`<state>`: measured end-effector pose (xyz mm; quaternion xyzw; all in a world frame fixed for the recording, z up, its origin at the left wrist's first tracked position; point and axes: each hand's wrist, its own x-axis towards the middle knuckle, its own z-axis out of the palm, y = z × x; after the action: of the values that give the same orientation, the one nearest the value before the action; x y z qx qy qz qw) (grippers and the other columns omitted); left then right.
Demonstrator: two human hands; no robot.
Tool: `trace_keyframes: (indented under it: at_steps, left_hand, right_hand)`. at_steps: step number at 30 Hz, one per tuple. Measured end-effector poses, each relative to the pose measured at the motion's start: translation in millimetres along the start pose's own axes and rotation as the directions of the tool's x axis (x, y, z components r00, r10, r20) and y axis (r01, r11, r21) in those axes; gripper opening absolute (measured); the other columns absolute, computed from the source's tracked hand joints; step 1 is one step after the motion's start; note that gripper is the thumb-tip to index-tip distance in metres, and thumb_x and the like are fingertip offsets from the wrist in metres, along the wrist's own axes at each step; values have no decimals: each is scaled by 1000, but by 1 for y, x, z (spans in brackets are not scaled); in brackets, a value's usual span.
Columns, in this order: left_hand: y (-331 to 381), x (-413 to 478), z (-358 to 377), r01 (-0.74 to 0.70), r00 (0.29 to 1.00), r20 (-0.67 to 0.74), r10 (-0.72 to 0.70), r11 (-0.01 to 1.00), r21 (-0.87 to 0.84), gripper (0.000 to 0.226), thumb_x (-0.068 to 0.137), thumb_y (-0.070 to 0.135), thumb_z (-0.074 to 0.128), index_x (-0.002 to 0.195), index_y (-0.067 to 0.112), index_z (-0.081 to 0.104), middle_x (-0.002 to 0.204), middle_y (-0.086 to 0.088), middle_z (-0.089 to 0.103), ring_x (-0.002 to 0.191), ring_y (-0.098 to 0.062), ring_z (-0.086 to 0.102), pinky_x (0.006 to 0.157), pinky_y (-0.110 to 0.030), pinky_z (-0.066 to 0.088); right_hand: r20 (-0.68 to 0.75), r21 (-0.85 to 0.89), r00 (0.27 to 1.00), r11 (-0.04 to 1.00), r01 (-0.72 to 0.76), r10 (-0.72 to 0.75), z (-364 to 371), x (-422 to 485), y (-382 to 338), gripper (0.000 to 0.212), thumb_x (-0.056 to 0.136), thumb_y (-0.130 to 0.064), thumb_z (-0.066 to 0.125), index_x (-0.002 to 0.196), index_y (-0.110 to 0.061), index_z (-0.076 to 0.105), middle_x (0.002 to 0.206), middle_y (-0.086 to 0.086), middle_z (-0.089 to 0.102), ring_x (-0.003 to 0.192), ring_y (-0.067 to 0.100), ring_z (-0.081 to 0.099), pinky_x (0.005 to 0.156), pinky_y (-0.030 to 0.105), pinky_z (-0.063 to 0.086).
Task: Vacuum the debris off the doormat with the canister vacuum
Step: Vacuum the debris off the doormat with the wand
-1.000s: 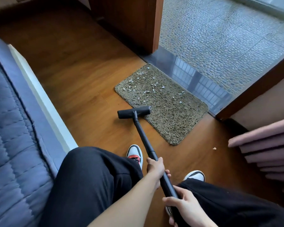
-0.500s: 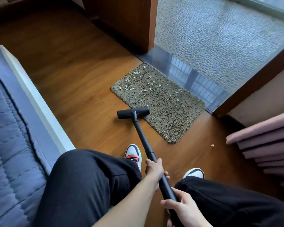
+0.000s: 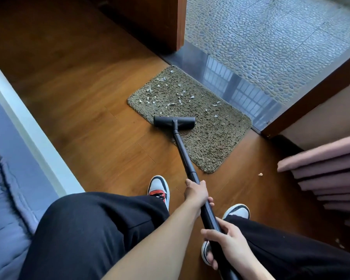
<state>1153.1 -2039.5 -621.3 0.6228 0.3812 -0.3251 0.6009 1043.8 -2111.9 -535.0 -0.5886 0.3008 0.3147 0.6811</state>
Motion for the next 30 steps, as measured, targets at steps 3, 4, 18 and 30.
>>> trace_keyframes:
  at_steps: [3, 4, 18, 30]
  left_hand:
    - [12, 9, 1, -18, 1000, 6, 18, 1000, 12, 34, 103, 25, 44, 132, 10, 33, 78, -9, 51, 49, -18, 53, 43, -26, 48]
    - [16, 11, 1, -19, 1000, 8, 19, 1000, 16, 34, 103, 25, 44, 132, 9, 33, 77, -9, 51, 48, -18, 53, 43, -26, 48]
    - [-26, -44, -7, 34, 999, 30, -34, 999, 21, 27, 104, 21, 42, 128, 11, 34, 80, -10, 49, 51, -17, 50, 41, -23, 47]
    - [-17, -30, -7, -9, 999, 40, 9, 1000, -3, 26, 103, 20, 45, 123, 7, 37, 77, -9, 48, 50, -17, 49, 42, -25, 46]
  right_hand:
    - [1, -1, 1000, 1000, 0, 0, 2, 10, -8, 16, 86, 2, 71, 98, 0, 60, 68, 17, 53, 34, 26, 54, 33, 24, 42]
    - [-1, -6, 1000, 1000, -2, 2, 3, 12, -11, 12, 89, 3, 68, 97, 0, 60, 71, 18, 52, 34, 26, 54, 33, 24, 42]
    - [-69, -85, 997, 995, -43, 38, 8, -43, 22, 18, 87, 1, 68, 104, -3, 63, 63, 11, 55, 42, 27, 56, 37, 27, 44]
    - [-88, -126, 996, 992, -11, 0, 12, -29, 17, 18, 90, -6, 69, 104, 0, 60, 64, 11, 53, 42, 26, 58, 39, 28, 46]
